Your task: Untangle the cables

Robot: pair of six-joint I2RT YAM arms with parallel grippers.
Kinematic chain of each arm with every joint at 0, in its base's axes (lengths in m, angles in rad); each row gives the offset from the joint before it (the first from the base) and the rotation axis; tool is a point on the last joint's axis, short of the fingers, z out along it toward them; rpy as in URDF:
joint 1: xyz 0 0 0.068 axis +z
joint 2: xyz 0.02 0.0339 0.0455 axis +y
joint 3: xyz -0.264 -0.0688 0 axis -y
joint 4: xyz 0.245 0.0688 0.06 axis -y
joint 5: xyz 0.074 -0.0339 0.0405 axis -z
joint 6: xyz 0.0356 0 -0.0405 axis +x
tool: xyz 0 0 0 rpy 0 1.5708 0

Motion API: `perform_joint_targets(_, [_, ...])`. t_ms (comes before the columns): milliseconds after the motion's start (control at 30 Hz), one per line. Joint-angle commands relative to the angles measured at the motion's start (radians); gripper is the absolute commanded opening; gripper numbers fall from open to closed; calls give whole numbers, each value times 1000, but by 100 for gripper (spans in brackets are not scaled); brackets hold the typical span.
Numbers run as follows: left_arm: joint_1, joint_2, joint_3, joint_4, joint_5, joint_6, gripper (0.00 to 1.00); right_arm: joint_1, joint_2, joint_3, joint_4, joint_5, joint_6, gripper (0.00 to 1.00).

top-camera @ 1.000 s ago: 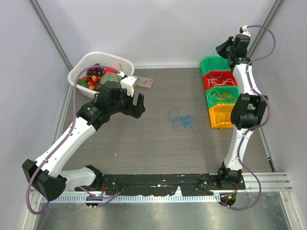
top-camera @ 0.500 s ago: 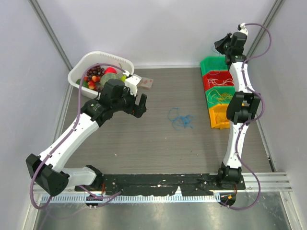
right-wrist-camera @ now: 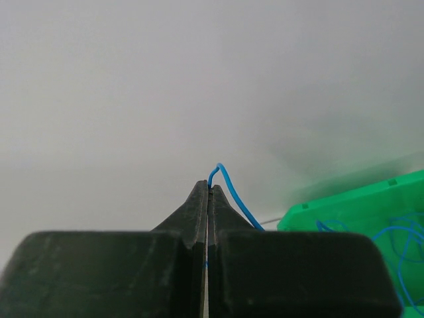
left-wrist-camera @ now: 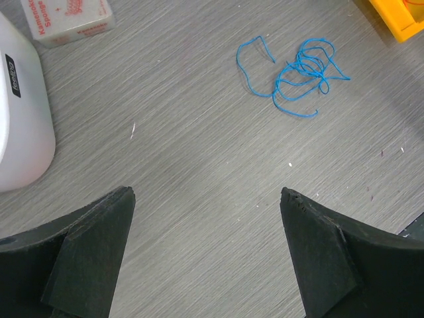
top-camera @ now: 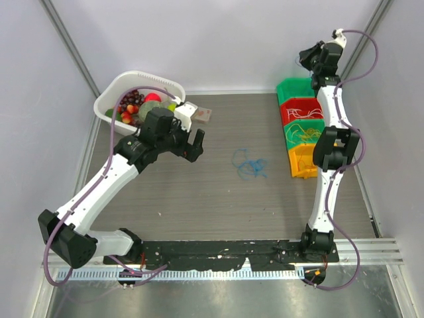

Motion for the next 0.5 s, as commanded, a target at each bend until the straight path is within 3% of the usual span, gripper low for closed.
perform_joint_targets(0, [4, 0, 43, 5, 12, 26, 95, -3, 77, 23, 26, 22, 16, 1])
perform_joint_targets(267, [4, 3, 43, 3, 13, 30, 96, -3, 147, 32, -58, 106, -64, 1])
perform_joint_targets(333, [2, 0, 43, 3, 15, 32, 96, 0, 157, 44, -101, 161, -108, 4])
perform_joint_targets(467, [2, -10, 42, -1, 13, 29, 96, 6, 173, 78, -217, 235, -188, 19])
